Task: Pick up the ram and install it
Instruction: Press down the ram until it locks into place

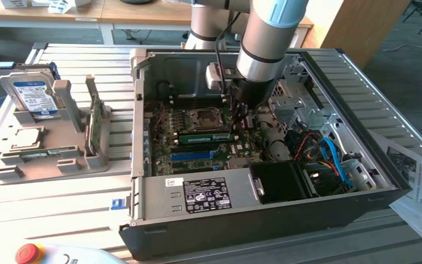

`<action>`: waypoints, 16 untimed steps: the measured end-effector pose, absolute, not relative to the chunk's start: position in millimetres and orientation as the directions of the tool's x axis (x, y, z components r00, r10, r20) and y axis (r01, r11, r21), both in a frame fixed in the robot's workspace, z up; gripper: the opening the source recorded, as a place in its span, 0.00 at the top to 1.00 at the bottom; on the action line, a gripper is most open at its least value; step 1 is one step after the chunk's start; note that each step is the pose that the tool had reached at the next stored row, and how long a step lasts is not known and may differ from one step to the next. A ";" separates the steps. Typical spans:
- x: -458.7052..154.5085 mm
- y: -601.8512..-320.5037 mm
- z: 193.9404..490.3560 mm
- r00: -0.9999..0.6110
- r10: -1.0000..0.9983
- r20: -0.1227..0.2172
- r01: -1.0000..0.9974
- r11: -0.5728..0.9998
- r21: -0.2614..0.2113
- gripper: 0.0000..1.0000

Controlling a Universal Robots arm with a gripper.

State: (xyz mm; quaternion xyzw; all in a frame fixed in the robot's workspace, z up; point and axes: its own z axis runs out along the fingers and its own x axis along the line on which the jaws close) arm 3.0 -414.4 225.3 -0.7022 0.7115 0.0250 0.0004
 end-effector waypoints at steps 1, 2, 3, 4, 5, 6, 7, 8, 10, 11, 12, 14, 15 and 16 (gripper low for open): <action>3.0 -414.4 225.2 -0.014 -0.999 -0.035 -0.999 0.013 0.035 0.90; 3.0 -414.4 225.2 -0.014 -0.999 -0.035 -0.999 0.013 0.035 0.90; 3.0 -414.4 225.2 -0.014 -0.999 -0.035 -0.999 0.013 0.035 0.90; 3.0 -414.4 225.1 -0.014 -0.999 -0.035 -0.999 0.013 0.035 0.90; 3.0 -414.4 225.1 -0.014 -0.999 -0.036 -0.999 0.013 0.035 0.90; 3.0 -414.4 225.1 -0.014 -0.999 -0.036 -0.999 0.013 0.035 0.90; 3.0 -414.4 225.1 -0.014 -0.999 -0.036 -0.999 0.013 0.035 0.90; 3.0 -414.4 224.9 -0.014 -0.999 -0.036 -0.999 0.013 0.035 0.90; 3.0 -414.4 224.8 -0.014 -0.999 -0.036 -0.999 0.013 0.035 0.90; 3.0 -414.4 224.8 -0.014 -0.999 -0.035 -0.999 0.013 0.035 0.90; 3.0 -414.4 224.7 -0.014 -0.999 -0.035 -0.999 0.013 0.035 0.90; 3.0 -414.4 224.7 -0.014 -0.999 -0.036 -0.999 0.013 0.035 0.90; 3.0 -414.4 224.7 -0.014 -0.999 -0.036 -0.999 0.013 0.035 0.90; 3.0 -414.4 224.7 -0.014 -0.999 -0.036 -0.999 0.013 0.035 0.90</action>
